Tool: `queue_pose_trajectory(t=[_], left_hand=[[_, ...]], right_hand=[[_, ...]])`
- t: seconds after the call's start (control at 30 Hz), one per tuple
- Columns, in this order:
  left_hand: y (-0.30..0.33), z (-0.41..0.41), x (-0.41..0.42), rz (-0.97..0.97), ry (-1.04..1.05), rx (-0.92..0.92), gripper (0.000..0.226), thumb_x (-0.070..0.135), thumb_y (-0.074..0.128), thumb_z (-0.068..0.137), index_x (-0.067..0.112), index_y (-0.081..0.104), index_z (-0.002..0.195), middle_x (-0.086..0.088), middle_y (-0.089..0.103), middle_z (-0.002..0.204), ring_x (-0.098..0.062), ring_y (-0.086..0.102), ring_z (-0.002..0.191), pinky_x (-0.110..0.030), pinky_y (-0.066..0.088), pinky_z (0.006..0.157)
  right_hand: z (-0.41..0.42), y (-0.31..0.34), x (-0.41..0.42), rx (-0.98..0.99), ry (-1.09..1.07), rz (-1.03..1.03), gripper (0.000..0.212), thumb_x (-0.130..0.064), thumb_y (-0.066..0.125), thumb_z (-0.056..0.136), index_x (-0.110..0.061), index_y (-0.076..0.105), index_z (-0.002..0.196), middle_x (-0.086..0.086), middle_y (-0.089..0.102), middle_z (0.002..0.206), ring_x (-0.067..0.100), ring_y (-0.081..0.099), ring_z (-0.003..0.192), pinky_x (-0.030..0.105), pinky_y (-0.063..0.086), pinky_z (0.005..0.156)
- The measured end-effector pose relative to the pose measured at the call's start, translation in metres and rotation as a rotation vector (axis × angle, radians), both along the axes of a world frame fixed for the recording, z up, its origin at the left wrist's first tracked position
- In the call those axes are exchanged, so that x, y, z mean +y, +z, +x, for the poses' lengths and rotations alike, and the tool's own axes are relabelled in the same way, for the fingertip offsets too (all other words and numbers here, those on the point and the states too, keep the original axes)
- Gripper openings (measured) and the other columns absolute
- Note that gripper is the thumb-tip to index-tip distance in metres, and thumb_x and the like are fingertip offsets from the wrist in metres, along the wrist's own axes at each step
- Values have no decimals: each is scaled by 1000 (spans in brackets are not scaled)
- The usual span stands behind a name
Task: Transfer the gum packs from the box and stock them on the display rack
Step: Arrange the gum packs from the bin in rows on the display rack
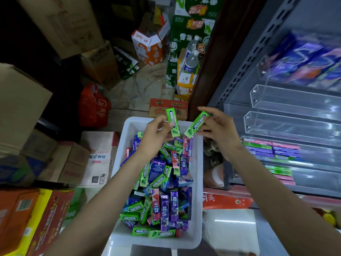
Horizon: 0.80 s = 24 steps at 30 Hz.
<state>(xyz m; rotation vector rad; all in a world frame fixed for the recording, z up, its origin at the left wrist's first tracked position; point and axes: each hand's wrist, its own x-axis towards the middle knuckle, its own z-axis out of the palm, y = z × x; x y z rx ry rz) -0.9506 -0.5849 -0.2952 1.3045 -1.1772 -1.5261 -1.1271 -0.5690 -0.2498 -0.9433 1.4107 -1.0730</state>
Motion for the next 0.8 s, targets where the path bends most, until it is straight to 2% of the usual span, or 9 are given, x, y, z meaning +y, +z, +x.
queue_pose_trajectory(t=[0.03,0.1,0.23,0.3,0.37,0.43,0.6,0.7,0.8], left_hand=[[11,-7,2,10,-7,34,5,10,52,95,7,55,94,-21,54,90,-27,59,86,-28,59,72],[29,-21,7,-3,-28,53,11,11,52,95,1,56,97,-19,50,93,-29,56,87,-29,59,68],[61,-64,21,-36,-57,21,29,4,58,91,-7,53,117,-20,52,96,-25,58,90,-26,59,66],[80,-94,35,-60,-42,29,25,-2,58,89,-8,52,113,-18,50,87,-14,62,78,-21,57,60],[92,-115,43,-73,-47,52,13,-5,56,89,0,54,100,-10,54,76,-2,63,62,-19,56,56],[104,-146,55,-94,-41,63,14,-6,55,89,7,53,91,-1,57,69,0,62,57,-18,54,53],[117,-210,75,-104,-35,86,15,-2,58,89,10,50,89,-9,65,85,-9,66,65,-20,54,54],[122,-239,85,-78,-22,127,19,-2,59,88,12,47,91,-9,67,83,-19,68,71,-26,58,59],[128,-260,90,-62,2,156,20,-1,57,90,14,46,98,-10,67,84,-29,68,75,-23,56,56]], right_hand=[[-5,9,3,-11,5,-18,25,0,44,96,-8,59,114,10,63,83,11,68,68,28,59,67],[-18,27,11,-34,6,-50,24,2,45,95,-7,59,113,7,64,82,10,69,69,27,58,66],[-62,58,30,-61,-11,-126,29,10,51,89,-12,60,106,2,63,74,5,67,66,24,58,68],[-94,73,43,-66,1,-160,29,9,53,88,-11,59,108,6,62,78,6,67,67,22,57,67],[-119,81,52,-59,-12,-175,27,8,55,88,-8,59,110,11,62,84,10,68,69,20,56,67],[-152,90,65,-40,-21,-203,24,5,57,88,-12,60,105,13,62,87,12,69,73,20,55,68],[-221,100,88,-50,-59,-221,17,5,58,87,-9,56,97,15,62,91,11,68,76,21,56,73],[-250,101,98,-48,-90,-221,17,6,59,86,-11,55,91,16,63,90,15,67,78,20,56,72],[-270,101,105,-54,-106,-227,18,6,57,87,-11,54,91,15,63,88,9,68,70,20,57,70]])
